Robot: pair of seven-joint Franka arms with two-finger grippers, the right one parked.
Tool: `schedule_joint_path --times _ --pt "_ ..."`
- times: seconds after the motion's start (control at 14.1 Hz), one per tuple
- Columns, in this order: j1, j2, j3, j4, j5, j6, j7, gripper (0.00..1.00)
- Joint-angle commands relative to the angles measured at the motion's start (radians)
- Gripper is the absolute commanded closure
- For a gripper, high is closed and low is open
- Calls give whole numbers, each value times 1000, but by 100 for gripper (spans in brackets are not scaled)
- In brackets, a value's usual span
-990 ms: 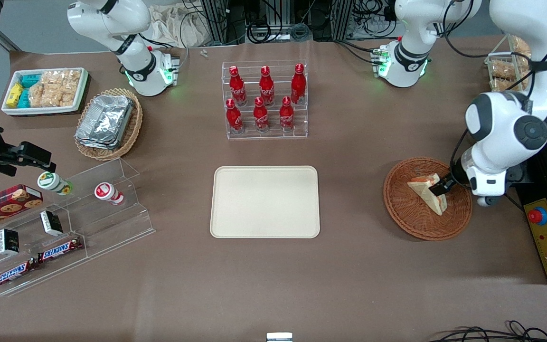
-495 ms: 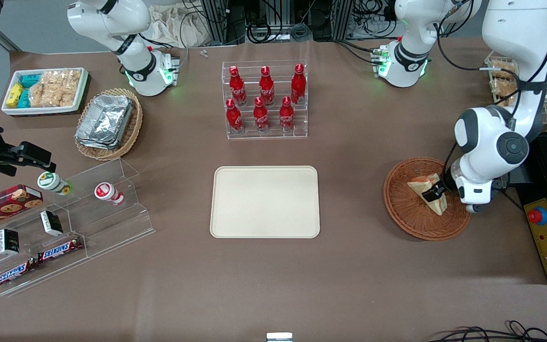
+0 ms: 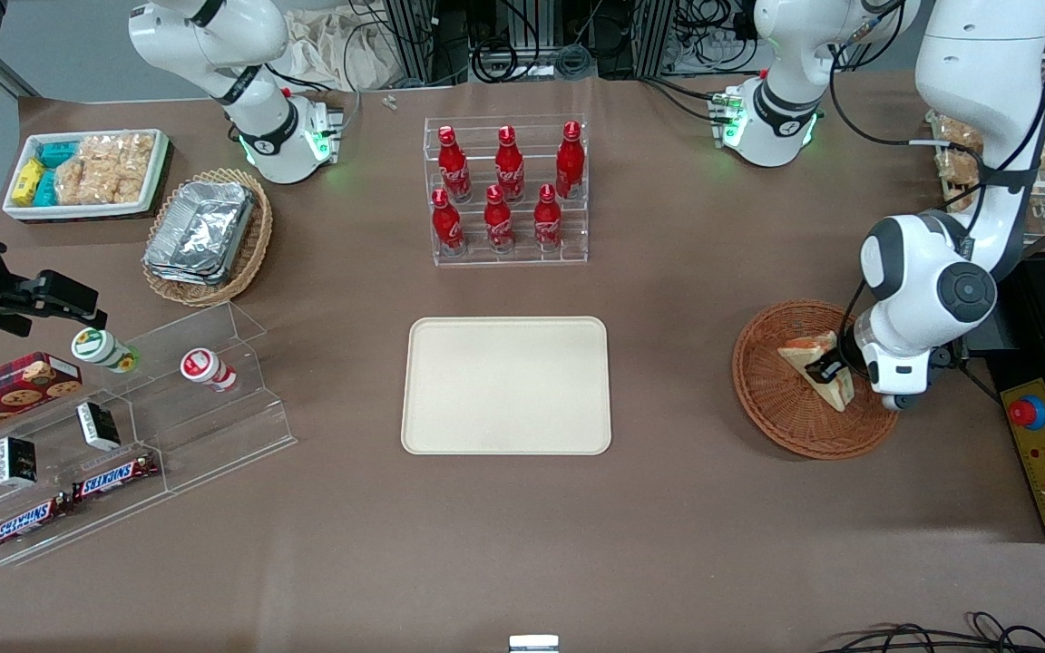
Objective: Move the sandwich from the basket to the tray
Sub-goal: 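Close the left gripper on the sandwich wedge, then lift the sandwich out of the basket with the left gripper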
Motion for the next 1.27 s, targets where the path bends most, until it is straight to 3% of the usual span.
schedule_joint_path --times 0.0,0.21,0.42,0.64,0.99,1.2 --pt "11 -103 -7 -3 3 -92 -3 100" --pt "19 -203 -33 86 -2 -297 23 100" --pt "5 -211 -44 288 -14 -594 109 100" --pt "6 -210 -143 399 -39 -728 192 100" --pt "5 -150 -375 444 -34 -694 283 100" --pt "-13 -90 -435 470 -33 -629 241 100"
